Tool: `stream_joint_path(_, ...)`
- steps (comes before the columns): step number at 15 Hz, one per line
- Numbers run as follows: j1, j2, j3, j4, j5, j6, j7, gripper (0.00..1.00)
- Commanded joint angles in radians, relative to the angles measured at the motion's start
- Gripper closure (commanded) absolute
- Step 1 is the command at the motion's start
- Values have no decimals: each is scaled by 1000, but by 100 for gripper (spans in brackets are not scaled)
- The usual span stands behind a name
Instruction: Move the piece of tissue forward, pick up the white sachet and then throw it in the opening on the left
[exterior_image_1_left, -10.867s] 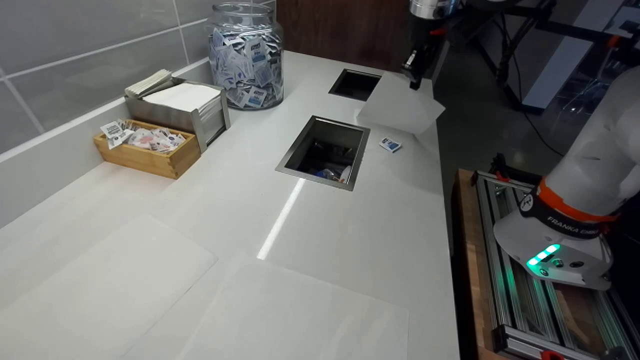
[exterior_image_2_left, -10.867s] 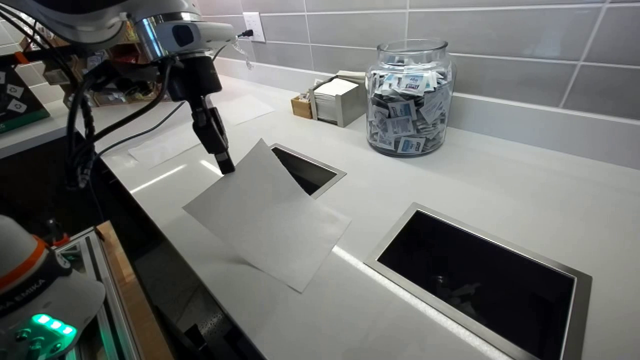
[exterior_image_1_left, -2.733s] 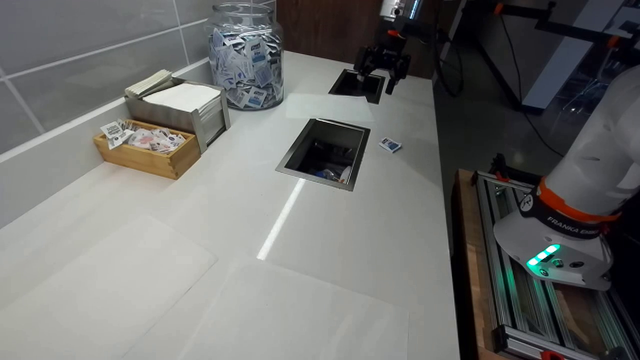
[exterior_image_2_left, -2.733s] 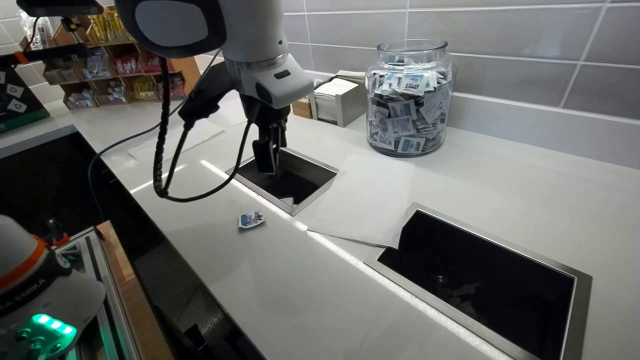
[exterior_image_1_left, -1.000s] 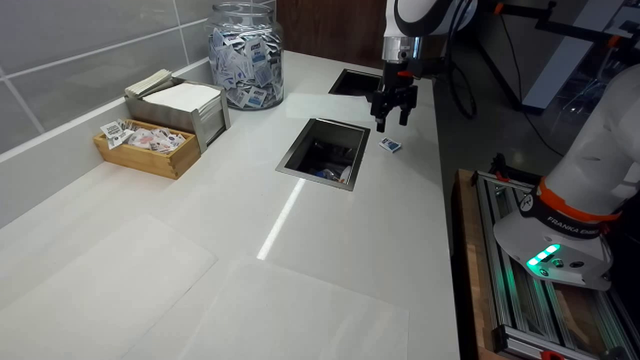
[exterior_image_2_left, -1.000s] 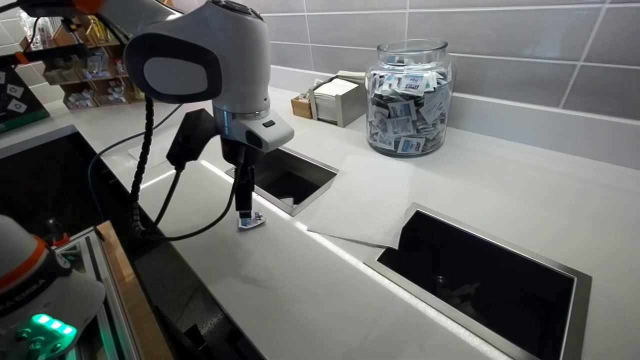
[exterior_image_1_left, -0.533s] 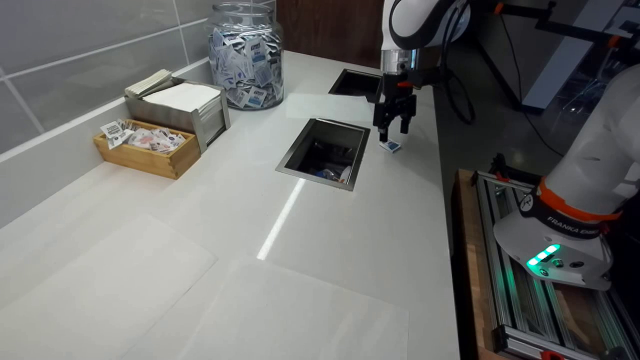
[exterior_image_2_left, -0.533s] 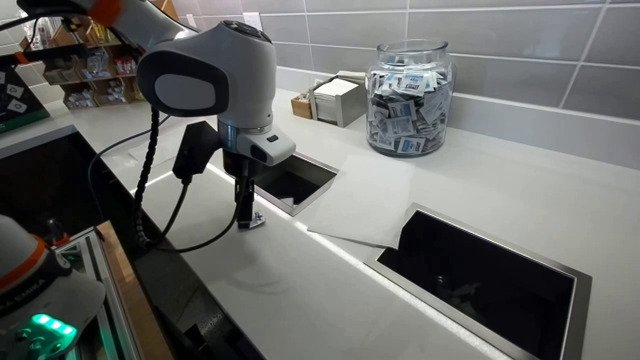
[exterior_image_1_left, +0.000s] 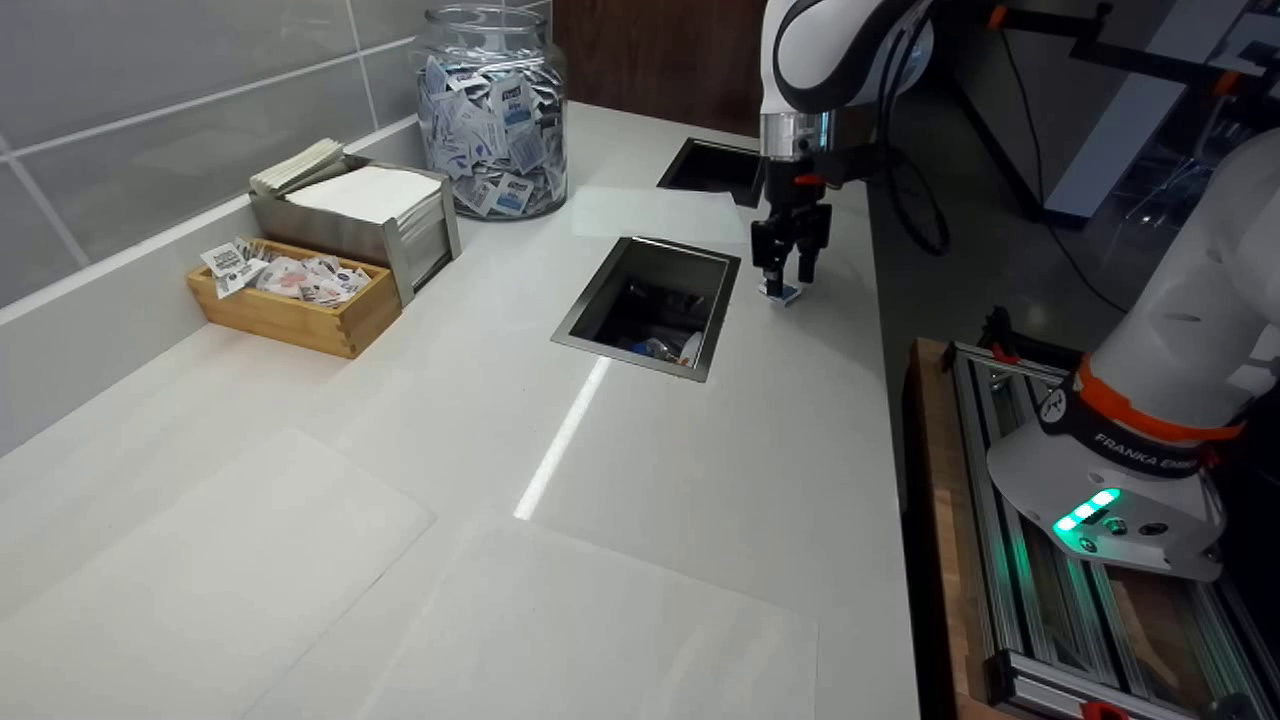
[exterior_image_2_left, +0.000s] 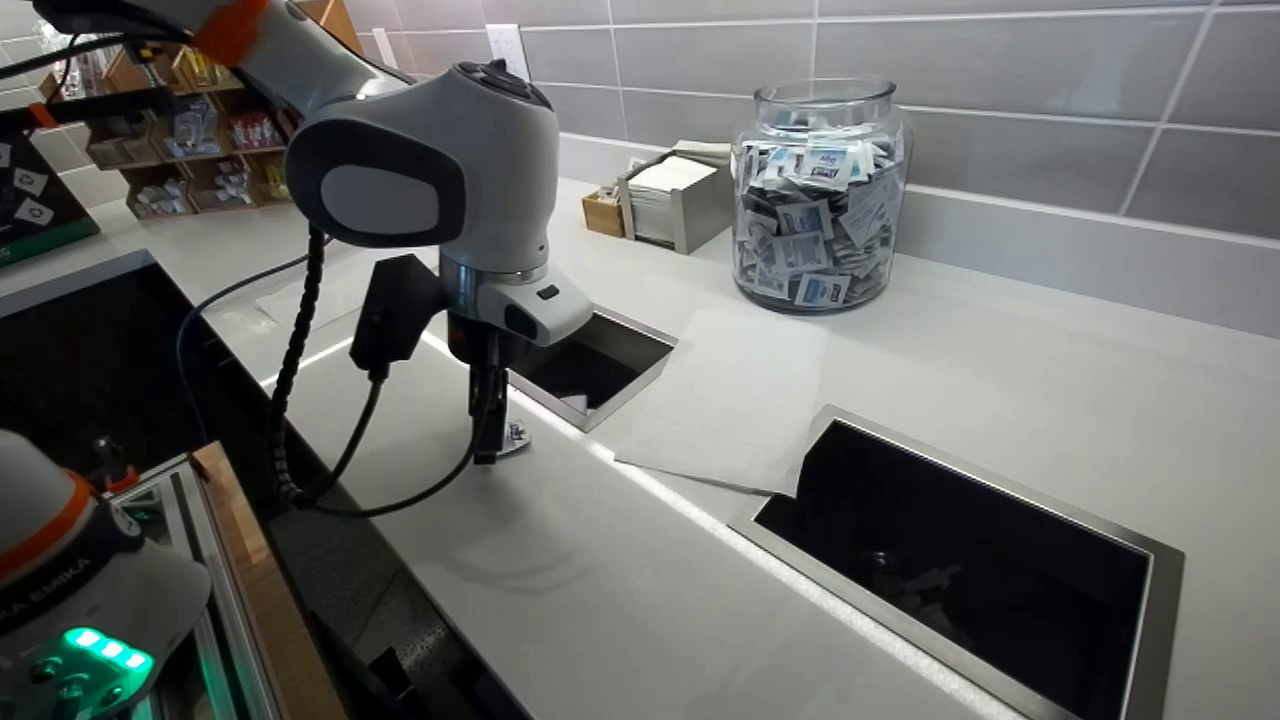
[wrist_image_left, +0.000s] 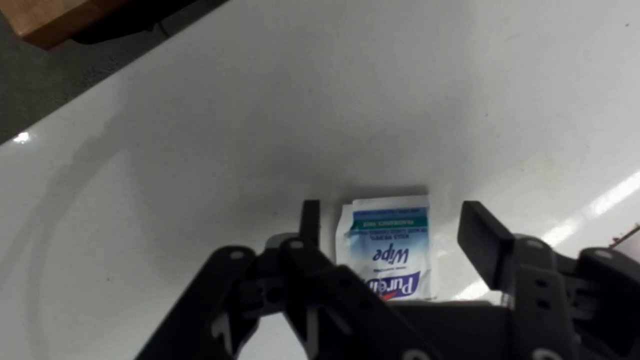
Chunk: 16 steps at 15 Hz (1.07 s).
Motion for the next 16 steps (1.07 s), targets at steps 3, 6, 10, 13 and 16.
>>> stream_joint_path(3, 3, 17, -3, 0, 12, 20, -29, 72)
stream_joint_path(6, 3, 18, -3, 2, 12, 20, -33, 95)
stream_joint_path(10, 4, 20, -2, 4, 13, 19, -39, 100)
stream_joint_path(13, 5, 11, -1, 0, 13, 20, -49, 100)
stream_joint_path(16, 17, -59, 6, -27, -29, 40, -7, 100)
